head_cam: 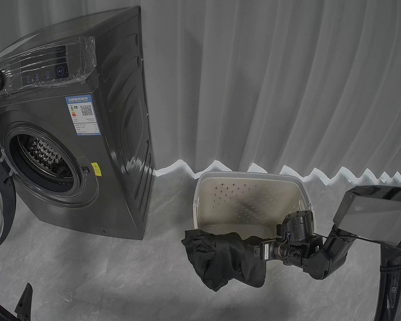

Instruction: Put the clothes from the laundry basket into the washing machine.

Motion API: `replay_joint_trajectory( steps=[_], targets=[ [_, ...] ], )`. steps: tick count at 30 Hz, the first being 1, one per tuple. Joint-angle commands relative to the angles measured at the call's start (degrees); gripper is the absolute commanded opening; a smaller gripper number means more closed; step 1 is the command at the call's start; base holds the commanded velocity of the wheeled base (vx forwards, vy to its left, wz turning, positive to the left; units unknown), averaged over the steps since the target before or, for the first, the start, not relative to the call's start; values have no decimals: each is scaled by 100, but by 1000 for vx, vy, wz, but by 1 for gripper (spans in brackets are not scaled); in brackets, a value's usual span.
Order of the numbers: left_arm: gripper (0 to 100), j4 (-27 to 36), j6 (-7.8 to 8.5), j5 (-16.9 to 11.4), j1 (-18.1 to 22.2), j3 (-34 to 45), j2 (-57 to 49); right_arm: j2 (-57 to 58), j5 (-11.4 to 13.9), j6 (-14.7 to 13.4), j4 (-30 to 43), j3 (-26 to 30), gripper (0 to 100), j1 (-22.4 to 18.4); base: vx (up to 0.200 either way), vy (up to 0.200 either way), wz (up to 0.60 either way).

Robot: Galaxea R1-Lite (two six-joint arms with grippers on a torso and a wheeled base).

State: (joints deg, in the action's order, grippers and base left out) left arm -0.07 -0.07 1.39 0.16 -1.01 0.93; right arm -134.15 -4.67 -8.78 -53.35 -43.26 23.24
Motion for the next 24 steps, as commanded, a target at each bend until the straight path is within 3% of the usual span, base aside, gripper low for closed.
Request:
replay_joint_trajectory(
  steps=[1, 9, 24],
  targets=[
    [100, -1, -1, 2, 2, 101, -93, -24, -8, -1, -9, 2, 100, -56, 0, 0, 0],
    [100, -1, -1, 2, 2, 101, -93, 11, -8, 34, -18, 2, 100, -214, 0, 0, 0],
    [100, -1, -1, 2, 2, 101, -93, -288, 1, 8, -27, -112, 100, -65, 0, 0, 0]
  ],
)
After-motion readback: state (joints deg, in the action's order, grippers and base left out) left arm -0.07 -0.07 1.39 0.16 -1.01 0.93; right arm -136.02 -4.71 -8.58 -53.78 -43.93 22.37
